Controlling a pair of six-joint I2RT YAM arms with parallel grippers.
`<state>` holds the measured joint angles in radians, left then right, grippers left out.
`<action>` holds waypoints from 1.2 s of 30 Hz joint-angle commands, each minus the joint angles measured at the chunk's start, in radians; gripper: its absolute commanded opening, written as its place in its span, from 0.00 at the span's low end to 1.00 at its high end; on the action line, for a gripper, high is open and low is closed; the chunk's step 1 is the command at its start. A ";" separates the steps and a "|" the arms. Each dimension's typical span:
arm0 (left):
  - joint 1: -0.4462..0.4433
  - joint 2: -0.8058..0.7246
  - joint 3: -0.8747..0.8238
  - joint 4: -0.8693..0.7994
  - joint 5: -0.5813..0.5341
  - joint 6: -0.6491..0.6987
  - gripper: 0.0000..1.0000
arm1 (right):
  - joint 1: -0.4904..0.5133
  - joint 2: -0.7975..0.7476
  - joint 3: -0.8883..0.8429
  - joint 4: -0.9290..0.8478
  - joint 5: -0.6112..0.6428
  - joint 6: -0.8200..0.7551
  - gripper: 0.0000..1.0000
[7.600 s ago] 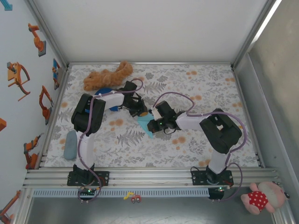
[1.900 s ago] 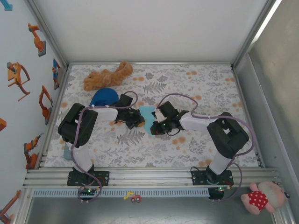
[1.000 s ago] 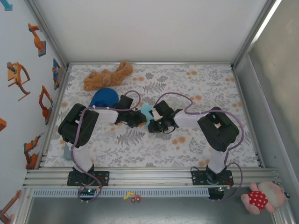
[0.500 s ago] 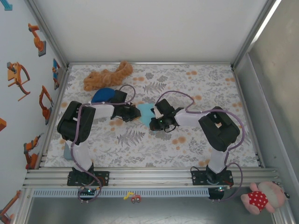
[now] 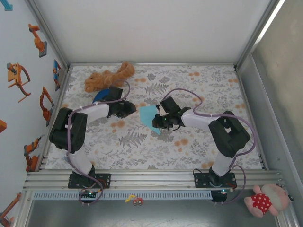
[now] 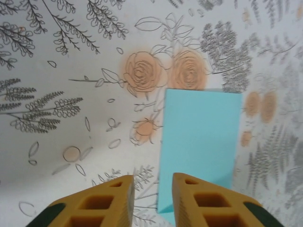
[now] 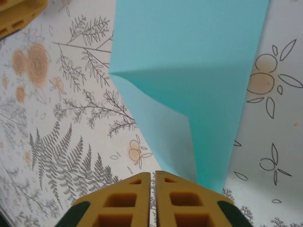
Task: Fold a paper plane with a square sheet of paper (pick it up from the middle)
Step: Third fold the triangle at the center of the table.
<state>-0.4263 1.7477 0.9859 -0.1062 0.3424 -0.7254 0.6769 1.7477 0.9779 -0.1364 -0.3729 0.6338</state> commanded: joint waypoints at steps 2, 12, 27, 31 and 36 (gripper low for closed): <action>-0.022 -0.044 -0.088 0.066 0.047 -0.130 0.35 | -0.015 0.044 0.032 0.042 0.020 0.073 0.16; -0.079 -0.022 -0.131 0.153 0.114 -0.273 0.41 | -0.056 0.127 0.049 0.070 0.016 0.093 0.20; -0.094 0.056 -0.089 0.183 0.129 -0.310 0.33 | -0.068 0.139 0.013 0.076 0.014 0.096 0.18; -0.095 0.071 -0.075 0.182 0.140 -0.304 0.29 | -0.068 0.141 0.011 0.078 0.015 0.095 0.17; -0.094 0.087 -0.058 0.195 0.171 -0.297 0.27 | -0.069 0.141 0.011 0.078 0.015 0.095 0.16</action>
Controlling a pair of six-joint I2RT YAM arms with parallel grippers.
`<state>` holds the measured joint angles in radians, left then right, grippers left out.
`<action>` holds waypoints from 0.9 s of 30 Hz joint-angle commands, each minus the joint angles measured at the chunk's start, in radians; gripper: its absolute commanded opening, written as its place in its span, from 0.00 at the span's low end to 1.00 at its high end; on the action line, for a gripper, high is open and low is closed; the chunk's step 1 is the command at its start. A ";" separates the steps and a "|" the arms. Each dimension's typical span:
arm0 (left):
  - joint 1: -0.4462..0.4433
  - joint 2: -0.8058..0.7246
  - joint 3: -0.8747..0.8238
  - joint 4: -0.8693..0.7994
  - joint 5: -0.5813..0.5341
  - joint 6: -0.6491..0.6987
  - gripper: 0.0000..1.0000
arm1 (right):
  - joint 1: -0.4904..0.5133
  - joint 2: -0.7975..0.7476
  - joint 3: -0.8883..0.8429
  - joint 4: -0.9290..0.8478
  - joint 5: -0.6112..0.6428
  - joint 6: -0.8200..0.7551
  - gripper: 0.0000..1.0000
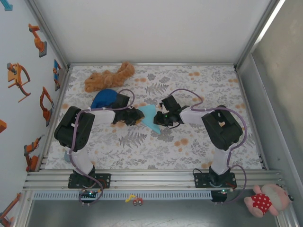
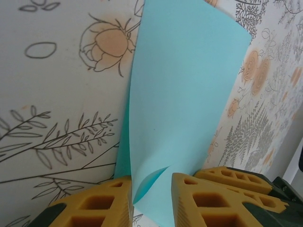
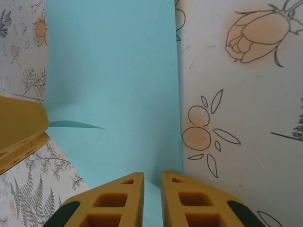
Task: Fold a paper plane with a square sheet of paper (pick it up from the middle)
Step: Third fold the triangle at the center of the table, then fourth fold the wing at the center of the table.
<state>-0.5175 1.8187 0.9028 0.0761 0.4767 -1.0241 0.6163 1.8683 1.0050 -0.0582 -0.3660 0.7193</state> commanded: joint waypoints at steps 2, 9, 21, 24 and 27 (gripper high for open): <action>-0.002 0.017 0.027 0.014 0.045 0.004 0.27 | -0.009 0.019 -0.017 0.000 0.009 0.009 0.16; 0.010 0.034 0.036 0.034 0.108 0.020 0.25 | -0.012 0.017 -0.019 -0.002 0.010 -0.010 0.16; 0.022 0.036 0.040 0.007 0.103 0.039 0.09 | -0.012 -0.043 -0.005 0.007 0.025 -0.090 0.23; 0.021 0.028 0.049 0.004 0.101 0.026 0.08 | -0.010 -0.087 0.003 -0.023 0.079 -0.129 0.31; 0.020 0.020 0.068 -0.019 0.101 0.010 0.08 | -0.003 -0.142 0.000 -0.063 0.159 -0.182 0.39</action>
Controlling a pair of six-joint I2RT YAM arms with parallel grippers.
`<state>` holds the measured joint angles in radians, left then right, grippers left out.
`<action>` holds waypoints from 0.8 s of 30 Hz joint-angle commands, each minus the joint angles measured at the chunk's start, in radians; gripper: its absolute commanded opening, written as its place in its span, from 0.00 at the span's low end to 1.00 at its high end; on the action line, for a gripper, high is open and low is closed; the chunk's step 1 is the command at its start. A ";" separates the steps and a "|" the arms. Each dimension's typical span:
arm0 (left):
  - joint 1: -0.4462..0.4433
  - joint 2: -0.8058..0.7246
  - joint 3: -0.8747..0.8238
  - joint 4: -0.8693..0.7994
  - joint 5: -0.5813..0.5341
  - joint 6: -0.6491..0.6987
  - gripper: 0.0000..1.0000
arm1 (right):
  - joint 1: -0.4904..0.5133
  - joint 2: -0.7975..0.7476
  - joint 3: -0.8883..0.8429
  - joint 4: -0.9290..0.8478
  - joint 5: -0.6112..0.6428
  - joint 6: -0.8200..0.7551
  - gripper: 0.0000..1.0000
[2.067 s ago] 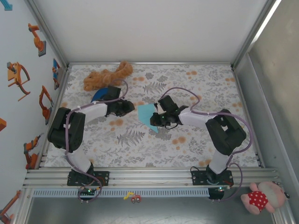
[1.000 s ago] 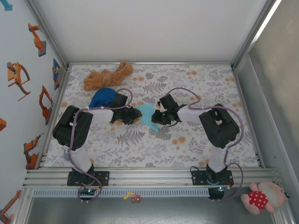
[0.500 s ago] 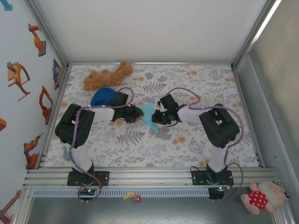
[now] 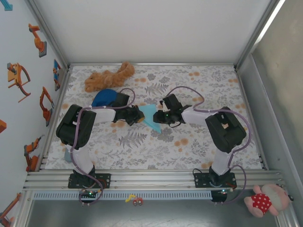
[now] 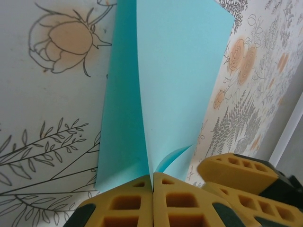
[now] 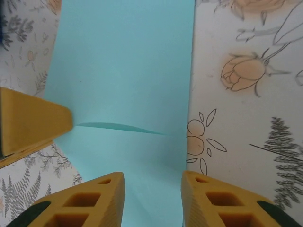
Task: Fold a paper plane with a square sheet of paper (pick it up from the middle)
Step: Fourth fold the wing at the center of the table.
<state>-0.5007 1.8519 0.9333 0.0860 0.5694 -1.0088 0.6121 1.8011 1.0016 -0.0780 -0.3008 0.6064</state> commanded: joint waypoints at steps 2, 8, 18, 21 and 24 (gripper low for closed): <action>0.003 -0.023 0.049 -0.046 0.003 -0.017 0.08 | 0.014 -0.107 -0.007 -0.062 0.152 -0.112 0.40; -0.004 -0.030 0.110 -0.168 -0.023 -0.020 0.08 | 0.132 -0.157 -0.020 -0.094 0.370 -0.281 0.40; -0.010 -0.028 0.143 -0.226 -0.046 -0.024 0.08 | 0.244 -0.044 0.010 -0.038 0.423 -0.329 0.35; -0.012 -0.025 0.150 -0.235 -0.047 -0.025 0.08 | 0.255 -0.011 0.027 -0.035 0.428 -0.332 0.33; -0.012 -0.025 0.151 -0.237 -0.046 -0.027 0.08 | 0.257 0.010 0.032 -0.021 0.434 -0.330 0.32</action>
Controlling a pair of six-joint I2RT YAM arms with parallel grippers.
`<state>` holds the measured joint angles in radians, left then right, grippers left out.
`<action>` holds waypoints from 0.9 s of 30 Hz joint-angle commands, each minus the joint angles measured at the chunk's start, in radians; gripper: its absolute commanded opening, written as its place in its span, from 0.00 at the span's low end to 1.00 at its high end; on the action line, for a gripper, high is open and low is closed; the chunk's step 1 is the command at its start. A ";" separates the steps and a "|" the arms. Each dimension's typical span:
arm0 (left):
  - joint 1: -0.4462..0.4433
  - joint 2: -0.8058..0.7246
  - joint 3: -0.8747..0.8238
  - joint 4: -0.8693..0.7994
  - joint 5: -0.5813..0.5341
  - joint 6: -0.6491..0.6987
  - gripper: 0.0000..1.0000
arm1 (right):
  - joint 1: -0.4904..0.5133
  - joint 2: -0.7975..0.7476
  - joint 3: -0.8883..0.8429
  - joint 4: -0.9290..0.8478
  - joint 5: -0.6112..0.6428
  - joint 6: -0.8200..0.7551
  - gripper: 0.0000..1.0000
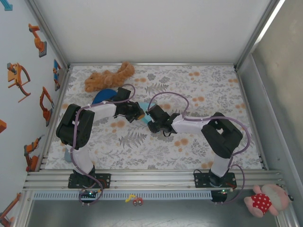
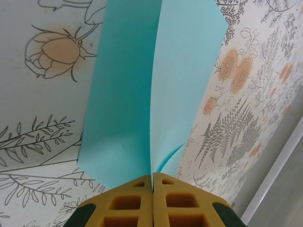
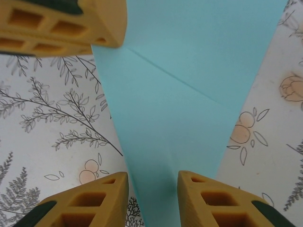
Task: Fold a paper plane with a square sheet of paper (pick it up from the middle)
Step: Fourth fold the wing at the center of the table.
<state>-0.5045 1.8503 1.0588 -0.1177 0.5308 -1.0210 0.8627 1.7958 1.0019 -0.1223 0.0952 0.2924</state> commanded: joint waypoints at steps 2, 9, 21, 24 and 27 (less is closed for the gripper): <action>-0.007 -0.023 0.026 -0.034 -0.005 -0.018 0.08 | 0.007 0.026 0.036 0.025 0.047 -0.016 0.32; -0.008 -0.023 0.031 -0.040 -0.001 -0.021 0.08 | 0.007 0.049 0.047 0.035 0.071 -0.016 0.30; -0.008 -0.024 0.035 -0.053 0.006 -0.020 0.09 | 0.006 0.073 0.062 0.037 0.101 -0.028 0.24; -0.006 -0.023 0.041 -0.062 0.009 -0.017 0.10 | 0.006 0.073 0.061 0.033 0.107 -0.038 0.22; 0.005 -0.033 0.045 -0.078 0.005 -0.005 0.13 | 0.007 0.065 0.054 0.032 0.109 -0.051 0.16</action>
<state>-0.5041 1.8503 1.0733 -0.1516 0.5236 -1.0309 0.8658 1.8515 1.0302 -0.0971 0.1703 0.2604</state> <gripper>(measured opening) 0.125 0.169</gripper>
